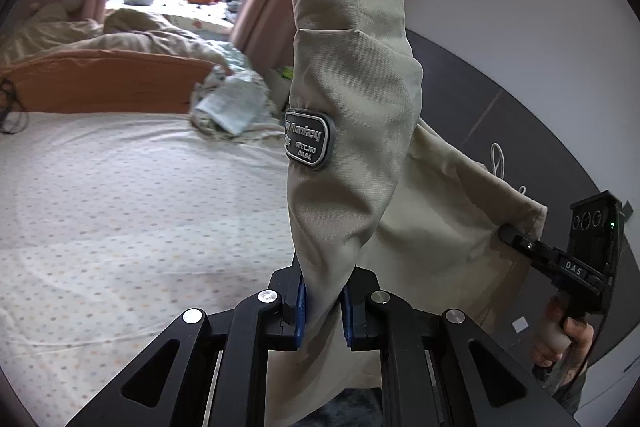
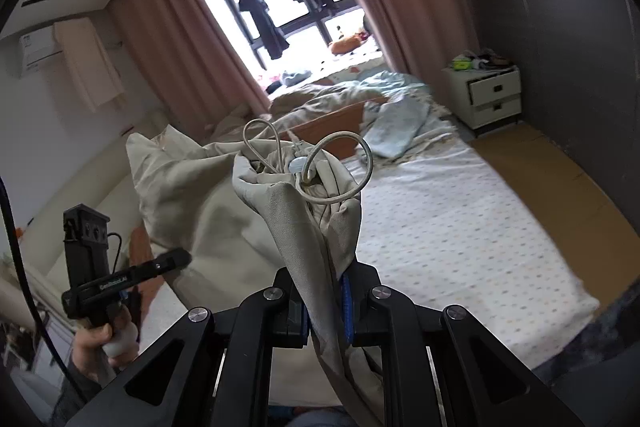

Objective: Fold large clothes

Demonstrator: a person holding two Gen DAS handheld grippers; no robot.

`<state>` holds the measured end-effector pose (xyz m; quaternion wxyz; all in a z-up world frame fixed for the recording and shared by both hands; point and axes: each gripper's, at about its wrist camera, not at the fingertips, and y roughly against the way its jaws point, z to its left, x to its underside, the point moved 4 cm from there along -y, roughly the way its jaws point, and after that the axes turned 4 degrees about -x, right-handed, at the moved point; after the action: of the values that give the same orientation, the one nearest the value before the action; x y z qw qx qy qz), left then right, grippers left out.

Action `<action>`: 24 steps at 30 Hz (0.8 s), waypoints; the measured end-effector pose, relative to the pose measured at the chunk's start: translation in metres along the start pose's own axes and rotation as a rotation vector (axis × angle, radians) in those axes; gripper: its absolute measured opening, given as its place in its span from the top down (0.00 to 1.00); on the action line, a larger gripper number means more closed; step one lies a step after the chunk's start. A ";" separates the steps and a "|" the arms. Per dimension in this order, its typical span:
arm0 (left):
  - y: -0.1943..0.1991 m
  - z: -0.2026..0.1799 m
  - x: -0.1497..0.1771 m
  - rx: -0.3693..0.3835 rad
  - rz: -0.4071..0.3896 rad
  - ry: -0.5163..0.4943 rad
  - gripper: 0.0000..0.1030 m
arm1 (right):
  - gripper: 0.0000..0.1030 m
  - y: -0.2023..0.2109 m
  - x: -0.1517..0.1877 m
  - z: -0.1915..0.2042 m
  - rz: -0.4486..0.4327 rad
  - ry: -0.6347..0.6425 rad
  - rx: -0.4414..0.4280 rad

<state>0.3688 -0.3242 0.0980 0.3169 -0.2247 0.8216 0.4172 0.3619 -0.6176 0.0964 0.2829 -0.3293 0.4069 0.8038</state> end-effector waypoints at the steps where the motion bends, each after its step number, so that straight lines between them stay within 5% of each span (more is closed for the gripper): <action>1: -0.006 -0.005 -0.001 0.010 0.006 -0.002 0.86 | 0.87 0.006 -0.002 -0.009 -0.005 -0.004 0.012; 14: -0.116 -0.089 0.018 0.179 0.139 -0.025 0.87 | 0.87 0.064 -0.022 -0.110 -0.045 -0.047 0.210; 24: -0.206 -0.094 0.039 0.225 0.286 0.039 0.87 | 0.87 0.039 -0.030 -0.182 0.010 -0.088 0.332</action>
<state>0.4406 -0.5195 0.0011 0.2616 -0.0770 0.8926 0.3591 0.4070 -0.7959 0.0549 0.3470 -0.2406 0.5229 0.7404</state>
